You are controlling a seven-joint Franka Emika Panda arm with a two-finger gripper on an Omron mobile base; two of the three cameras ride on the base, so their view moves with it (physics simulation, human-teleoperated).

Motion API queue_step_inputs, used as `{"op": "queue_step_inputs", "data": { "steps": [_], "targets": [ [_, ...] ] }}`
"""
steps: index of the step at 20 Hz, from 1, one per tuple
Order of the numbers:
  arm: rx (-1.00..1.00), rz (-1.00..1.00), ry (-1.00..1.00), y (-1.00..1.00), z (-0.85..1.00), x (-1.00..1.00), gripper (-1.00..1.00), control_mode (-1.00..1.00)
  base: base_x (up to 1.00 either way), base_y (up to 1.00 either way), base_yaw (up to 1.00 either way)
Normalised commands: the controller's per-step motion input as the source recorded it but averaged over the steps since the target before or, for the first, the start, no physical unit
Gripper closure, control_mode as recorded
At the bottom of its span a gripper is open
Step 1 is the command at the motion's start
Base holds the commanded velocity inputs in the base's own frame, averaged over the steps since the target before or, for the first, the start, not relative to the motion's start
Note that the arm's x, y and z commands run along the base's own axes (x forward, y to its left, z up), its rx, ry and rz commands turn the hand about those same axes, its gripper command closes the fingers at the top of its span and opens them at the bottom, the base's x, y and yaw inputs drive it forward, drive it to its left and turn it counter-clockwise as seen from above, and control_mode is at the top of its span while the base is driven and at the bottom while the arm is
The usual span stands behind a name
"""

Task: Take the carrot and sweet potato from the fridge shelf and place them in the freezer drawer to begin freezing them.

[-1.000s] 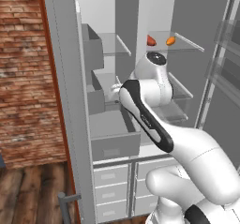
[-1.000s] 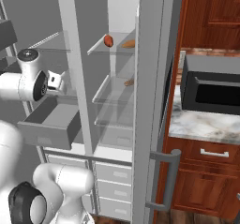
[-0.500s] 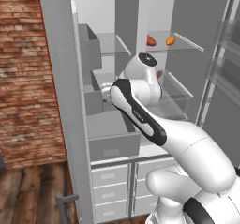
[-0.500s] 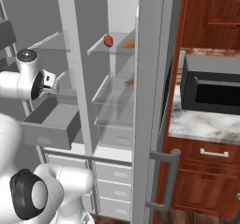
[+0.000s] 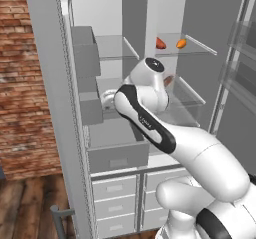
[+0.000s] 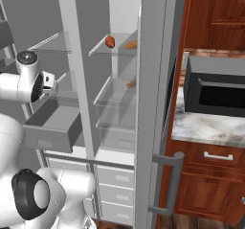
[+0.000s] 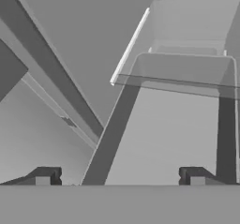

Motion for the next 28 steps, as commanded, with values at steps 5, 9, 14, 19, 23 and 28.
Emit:
{"op": "queue_step_inputs", "data": {
  "steps": [5, 9, 14, 19, 23, 28],
  "targets": [
    [-0.22, 0.02, -0.22, -0.41, 0.25, -0.46, -1.0, -1.0, 0.0, 0.0, 0.0],
    [-0.13, 0.0, -0.12, -1.0, 0.19, -0.63, -1.0, -1.0, 0.0, 0.0, 0.0],
    [-0.18, -0.01, -0.1, -1.0, 0.02, -0.52, -1.0, -1.0, 0.0, 0.0, 0.0],
    [-0.17, 0.0, -0.05, -1.0, 0.0, -0.22, -1.0, -1.0, 0.0, 0.0, 0.0],
    [-0.16, 0.0, -0.01, -0.85, 0.0, 0.0, -1.0, -1.0, 0.0, 0.0, 0.0],
    [-0.19, 0.0, 0.0, -0.52, 0.0, 0.0, -1.0, -1.0, 0.0, 0.0, 0.0]
  ]
}}
